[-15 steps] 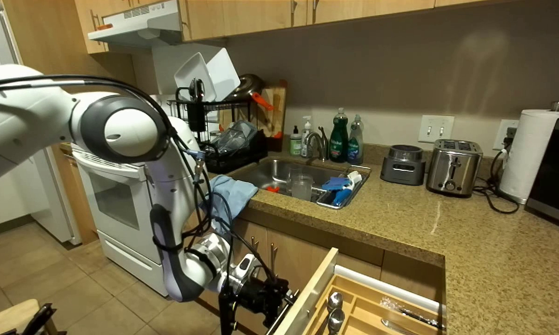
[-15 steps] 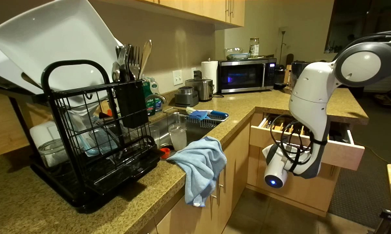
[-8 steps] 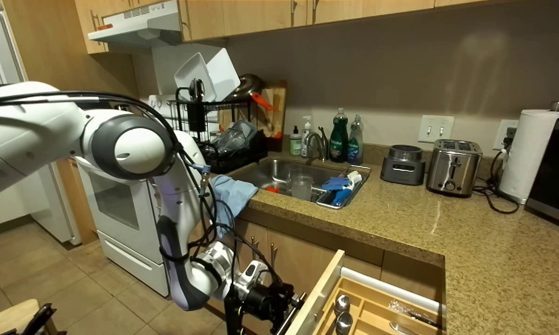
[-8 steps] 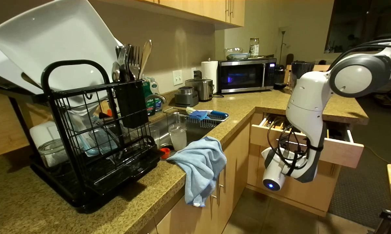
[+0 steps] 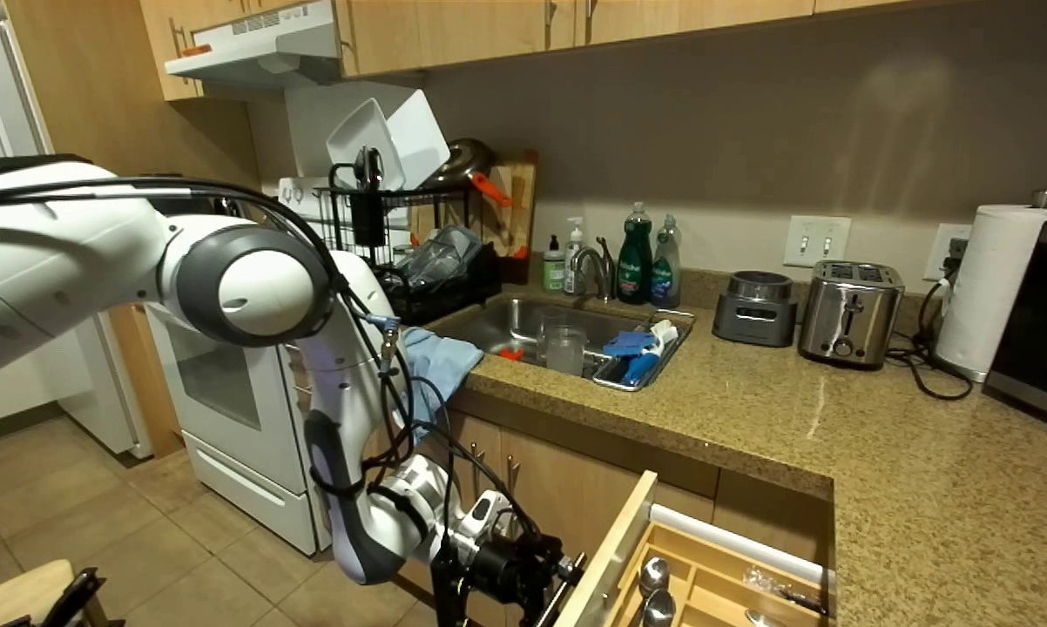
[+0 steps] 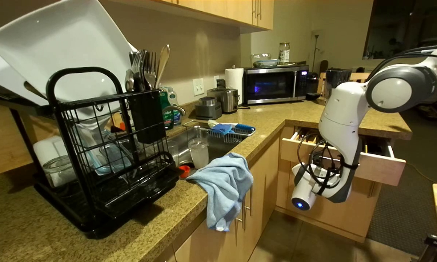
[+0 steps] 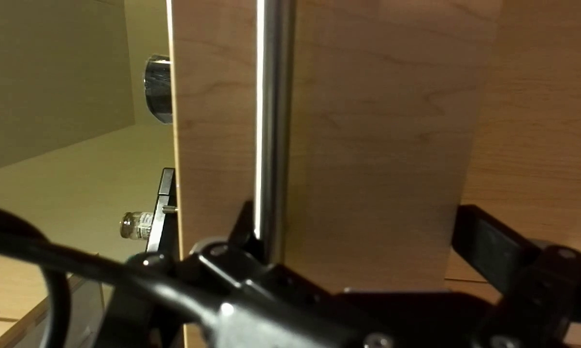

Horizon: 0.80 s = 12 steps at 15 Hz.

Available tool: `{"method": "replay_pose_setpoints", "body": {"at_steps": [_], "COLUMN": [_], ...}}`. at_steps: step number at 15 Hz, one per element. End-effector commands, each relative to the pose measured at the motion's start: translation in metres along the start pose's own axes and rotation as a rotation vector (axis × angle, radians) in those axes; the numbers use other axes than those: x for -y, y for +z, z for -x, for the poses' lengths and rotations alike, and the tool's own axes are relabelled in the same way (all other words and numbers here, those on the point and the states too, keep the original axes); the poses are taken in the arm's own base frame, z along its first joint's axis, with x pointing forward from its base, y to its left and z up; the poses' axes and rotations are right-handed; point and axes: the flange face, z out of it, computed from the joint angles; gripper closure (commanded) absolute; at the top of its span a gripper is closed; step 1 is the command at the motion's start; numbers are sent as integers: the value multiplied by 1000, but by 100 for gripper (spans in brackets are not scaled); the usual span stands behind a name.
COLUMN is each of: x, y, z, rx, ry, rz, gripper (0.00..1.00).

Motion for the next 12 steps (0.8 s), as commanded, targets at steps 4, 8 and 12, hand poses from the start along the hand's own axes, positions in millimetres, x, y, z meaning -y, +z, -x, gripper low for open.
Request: {"method": "replay_pose_setpoints", "body": {"at_steps": [4,8,12], "x": [34,53,71], "y": [35,54,77], "z": [4,7,7], "rx": [53,83,115], "ry": [-81,-136,-200], "rz": [29,86,169], "gripper": [0,0,0]}}
